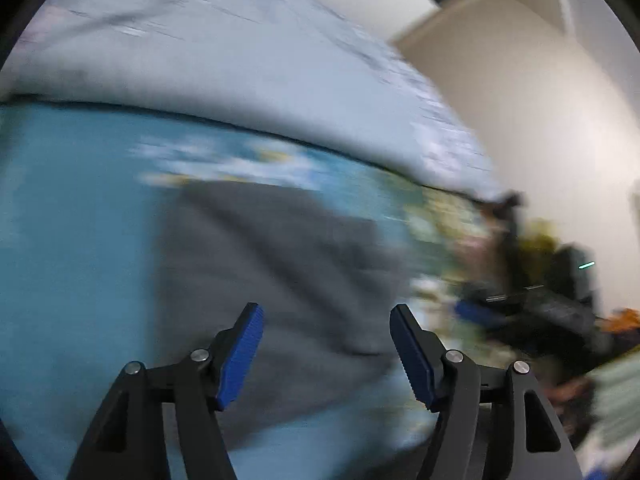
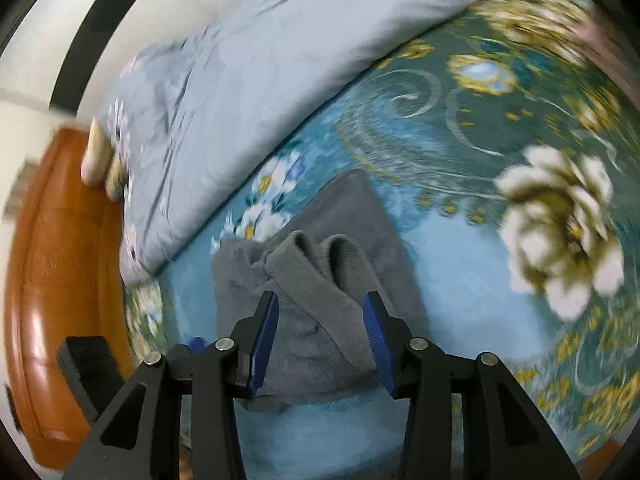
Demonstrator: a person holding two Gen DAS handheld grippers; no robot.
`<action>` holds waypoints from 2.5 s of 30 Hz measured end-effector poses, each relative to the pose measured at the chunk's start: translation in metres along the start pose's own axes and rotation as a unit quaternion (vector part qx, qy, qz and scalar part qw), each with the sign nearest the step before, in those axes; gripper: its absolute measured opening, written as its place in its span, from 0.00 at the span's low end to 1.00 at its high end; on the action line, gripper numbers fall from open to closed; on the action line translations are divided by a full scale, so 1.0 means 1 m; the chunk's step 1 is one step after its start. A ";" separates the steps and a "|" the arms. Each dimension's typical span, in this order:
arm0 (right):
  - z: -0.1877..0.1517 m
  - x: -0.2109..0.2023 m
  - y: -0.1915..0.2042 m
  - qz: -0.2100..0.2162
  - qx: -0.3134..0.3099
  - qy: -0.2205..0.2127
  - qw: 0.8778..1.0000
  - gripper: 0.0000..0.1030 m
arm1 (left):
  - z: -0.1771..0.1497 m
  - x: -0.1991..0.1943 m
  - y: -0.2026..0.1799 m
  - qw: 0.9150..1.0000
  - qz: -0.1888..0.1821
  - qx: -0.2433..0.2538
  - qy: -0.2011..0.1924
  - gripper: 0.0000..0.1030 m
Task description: Fold clothes
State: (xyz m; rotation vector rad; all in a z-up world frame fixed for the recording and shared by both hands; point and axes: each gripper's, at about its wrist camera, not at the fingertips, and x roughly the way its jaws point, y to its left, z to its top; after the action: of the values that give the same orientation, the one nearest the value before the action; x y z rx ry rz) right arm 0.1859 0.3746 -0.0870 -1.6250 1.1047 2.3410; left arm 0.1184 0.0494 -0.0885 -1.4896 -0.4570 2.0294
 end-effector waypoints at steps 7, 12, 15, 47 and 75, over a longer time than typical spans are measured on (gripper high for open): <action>0.025 0.057 0.022 -0.041 -0.070 0.052 0.995 0.44 | -0.020 0.004 0.073 0.993 0.068 -0.090 0.027 0.68; 0.027 0.083 0.025 -0.041 -0.070 0.084 0.993 0.44 | -0.018 0.014 0.067 0.993 0.069 -0.086 0.036 0.68; 0.026 0.085 0.027 -0.052 -0.061 0.083 0.993 0.23 | -0.020 0.016 0.063 0.994 0.063 -0.083 0.035 0.68; 0.056 0.044 -0.070 0.057 -0.073 0.101 0.990 0.73 | 0.010 0.044 0.053 0.996 -0.041 -0.056 0.048 0.68; 0.033 0.099 -0.035 0.047 -0.156 0.142 0.976 0.26 | 0.004 0.077 0.032 0.998 0.018 -0.024 0.064 0.29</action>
State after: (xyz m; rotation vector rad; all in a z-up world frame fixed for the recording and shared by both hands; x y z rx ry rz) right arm 0.1329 0.3889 -0.1825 -2.1155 0.9070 2.5023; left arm 0.0900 0.0733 -0.1634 -1.6564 -0.4322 1.9497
